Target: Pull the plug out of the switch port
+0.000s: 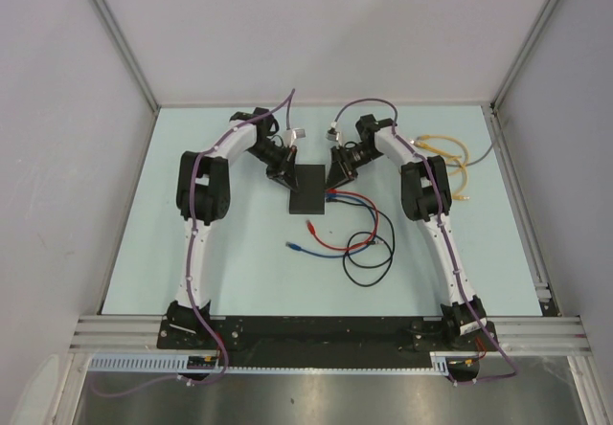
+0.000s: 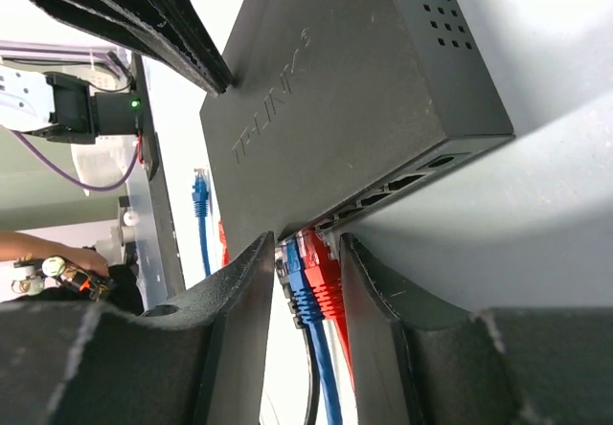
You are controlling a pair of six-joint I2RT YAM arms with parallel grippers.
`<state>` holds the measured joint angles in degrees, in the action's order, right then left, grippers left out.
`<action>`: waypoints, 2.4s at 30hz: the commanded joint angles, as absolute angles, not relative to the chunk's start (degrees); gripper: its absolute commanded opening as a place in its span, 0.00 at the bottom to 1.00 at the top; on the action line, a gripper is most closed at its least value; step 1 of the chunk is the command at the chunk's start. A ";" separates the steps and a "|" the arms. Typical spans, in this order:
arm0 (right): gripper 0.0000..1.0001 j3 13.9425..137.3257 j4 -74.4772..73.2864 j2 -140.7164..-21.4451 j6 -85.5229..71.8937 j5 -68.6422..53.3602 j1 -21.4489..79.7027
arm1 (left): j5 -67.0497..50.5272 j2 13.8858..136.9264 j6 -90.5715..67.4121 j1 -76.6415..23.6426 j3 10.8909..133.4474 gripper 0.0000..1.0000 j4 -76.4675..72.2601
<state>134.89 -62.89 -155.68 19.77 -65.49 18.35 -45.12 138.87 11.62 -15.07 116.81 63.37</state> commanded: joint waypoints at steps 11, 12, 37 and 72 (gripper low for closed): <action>0.33 133.95 -65.39 -158.55 24.70 -61.61 18.10 | -42.54 138.43 13.01 -16.26 117.25 0.00 63.02; 0.32 133.95 -65.30 -158.64 24.52 -61.44 18.02 | -42.54 138.34 13.01 -16.26 117.25 0.00 63.02; 0.04 133.16 -63.01 -158.20 20.39 -57.39 18.19 | -41.48 138.52 13.01 -16.52 117.16 0.00 63.11; 0.00 134.30 -67.32 -156.80 24.08 -55.90 14.77 | -41.31 137.81 13.27 -17.05 116.72 0.00 63.37</action>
